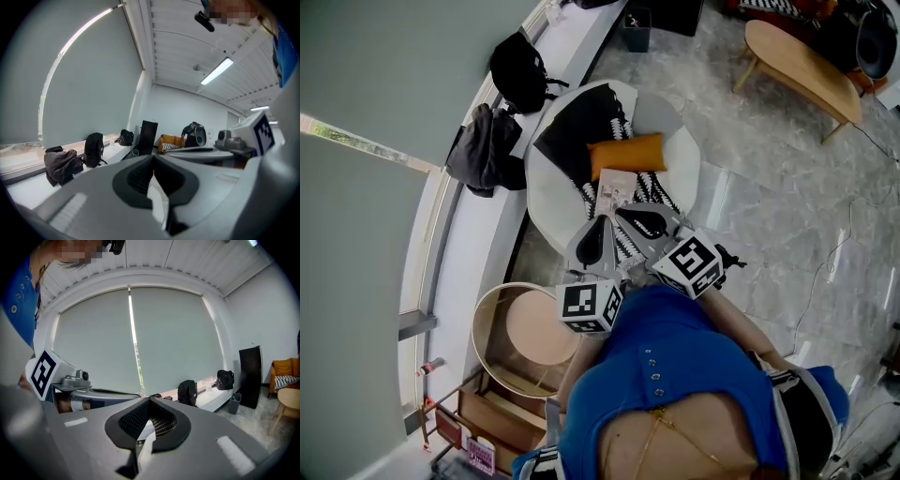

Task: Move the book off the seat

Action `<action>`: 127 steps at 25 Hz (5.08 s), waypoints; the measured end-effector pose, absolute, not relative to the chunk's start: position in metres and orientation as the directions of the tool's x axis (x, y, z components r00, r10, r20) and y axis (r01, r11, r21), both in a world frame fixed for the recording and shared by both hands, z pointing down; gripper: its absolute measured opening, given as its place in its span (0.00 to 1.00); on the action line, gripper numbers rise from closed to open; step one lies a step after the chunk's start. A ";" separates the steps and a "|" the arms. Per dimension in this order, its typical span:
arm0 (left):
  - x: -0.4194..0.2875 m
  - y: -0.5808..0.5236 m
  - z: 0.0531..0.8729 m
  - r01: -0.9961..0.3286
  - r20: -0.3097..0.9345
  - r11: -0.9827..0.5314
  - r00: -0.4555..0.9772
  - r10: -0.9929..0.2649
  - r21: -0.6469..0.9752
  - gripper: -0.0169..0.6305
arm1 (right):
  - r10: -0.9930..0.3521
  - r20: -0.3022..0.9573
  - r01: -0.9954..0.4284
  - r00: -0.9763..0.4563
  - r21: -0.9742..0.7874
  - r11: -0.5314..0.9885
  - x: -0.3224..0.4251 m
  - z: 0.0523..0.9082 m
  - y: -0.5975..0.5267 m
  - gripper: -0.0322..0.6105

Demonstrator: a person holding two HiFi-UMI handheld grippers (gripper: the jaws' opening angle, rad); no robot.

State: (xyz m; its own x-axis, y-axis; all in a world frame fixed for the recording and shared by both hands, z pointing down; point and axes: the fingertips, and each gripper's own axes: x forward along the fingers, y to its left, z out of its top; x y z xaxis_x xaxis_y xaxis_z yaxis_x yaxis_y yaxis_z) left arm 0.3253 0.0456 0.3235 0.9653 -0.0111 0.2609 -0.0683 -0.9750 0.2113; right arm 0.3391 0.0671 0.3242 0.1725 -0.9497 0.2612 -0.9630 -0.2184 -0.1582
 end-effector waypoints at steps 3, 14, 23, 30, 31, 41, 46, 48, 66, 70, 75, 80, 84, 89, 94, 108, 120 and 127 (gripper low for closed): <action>0.326 0.045 0.326 -0.063 0.268 -0.974 0.963 -0.003 0.216 0.03 | -0.949 0.267 -0.963 0.168 -0.162 -0.217 0.339 0.326 0.065 0.05; 0.337 0.041 0.345 -0.055 0.305 -0.971 0.952 0.019 0.234 0.03 | -0.938 0.302 -0.951 0.171 -0.197 -0.237 0.352 0.343 0.058 0.05; 0.372 0.020 0.395 -0.043 0.383 -0.961 0.921 0.068 0.273 0.03 | -0.914 0.366 -0.928 0.175 -0.249 -0.277 0.390 0.389 0.039 0.05; 0.419 -0.021 0.492 -0.084 0.476 -0.953 0.877 0.067 0.290 0.03 | -0.866 0.462 -0.886 0.194 -0.298 -0.357 0.443 0.495 0.012 0.05; 0.427 -0.029 0.513 -0.092 0.489 -0.951 0.869 0.067 0.294 0.03 | -0.857 0.476 -0.878 0.198 -0.302 -0.371 0.454 0.518 0.007 0.05; 0.490 -0.079 0.805 -0.088 0.619 -0.961 0.779 0.098 0.263 0.03 | -0.735 0.628 -0.760 0.256 -0.339 -0.554 0.536 0.828 -0.013 0.05; 0.487 -0.094 0.958 -0.112 0.715 -0.962 0.691 0.106 0.250 0.03 | -0.690 0.698 -0.740 0.192 -0.359 -0.569 0.533 0.968 0.006 0.05; 0.481 -0.102 1.004 -0.130 0.736 -0.954 0.667 0.116 0.269 0.16 | -0.687 0.710 -0.723 0.154 -0.393 -0.568 0.528 1.013 0.011 0.11; 0.460 -0.104 1.143 0.027 0.815 -0.956 0.517 0.263 0.292 0.38 | -0.709 0.704 -0.571 -0.041 -0.599 -0.561 0.491 1.173 0.014 0.29; 0.460 -0.095 1.120 -0.039 0.812 -0.953 0.534 0.235 0.301 0.37 | -0.693 0.720 -0.611 -0.044 -0.568 -0.551 0.501 1.146 0.020 0.29; 0.454 -0.087 1.052 -0.113 0.796 -0.943 0.573 0.196 0.314 0.37 | -0.691 0.721 -0.666 -0.037 -0.534 -0.521 0.505 1.074 0.025 0.29; 0.461 -0.080 0.949 -0.158 0.753 -0.933 0.640 0.153 0.323 0.37 | -0.707 0.707 -0.719 -0.019 -0.501 -0.482 0.521 0.967 0.029 0.29; 0.473 -0.077 0.845 -0.170 0.691 -0.931 0.714 0.109 0.323 0.37 | -0.724 0.689 -0.768 0.033 -0.446 -0.460 0.538 0.859 0.029 0.29; 0.453 -0.058 0.701 -0.149 0.635 -0.936 0.767 0.093 0.318 0.37 | -0.732 0.676 -0.806 0.081 -0.388 -0.447 0.519 0.712 0.048 0.29; 0.424 -0.039 0.593 -0.149 0.590 -0.930 0.803 0.083 0.335 0.37 | -0.738 0.662 -0.846 0.129 -0.315 -0.430 0.492 0.599 0.067 0.29; 0.329 0.007 0.446 -0.205 0.559 -0.919 0.829 0.019 0.336 0.37 | -0.781 0.605 -0.886 0.158 -0.261 -0.382 0.403 0.449 0.109 0.30; 0.298 0.028 0.409 -0.206 0.510 -0.912 0.860 0.005 0.355 0.37 | -0.787 0.593 -0.908 0.173 -0.214 -0.361 0.375 0.409 0.130 0.30; 0.293 0.024 0.402 -0.202 0.503 -0.921 0.864 -0.009 0.332 0.36 | -0.799 0.573 -0.908 0.182 -0.213 -0.360 0.369 0.405 0.127 0.30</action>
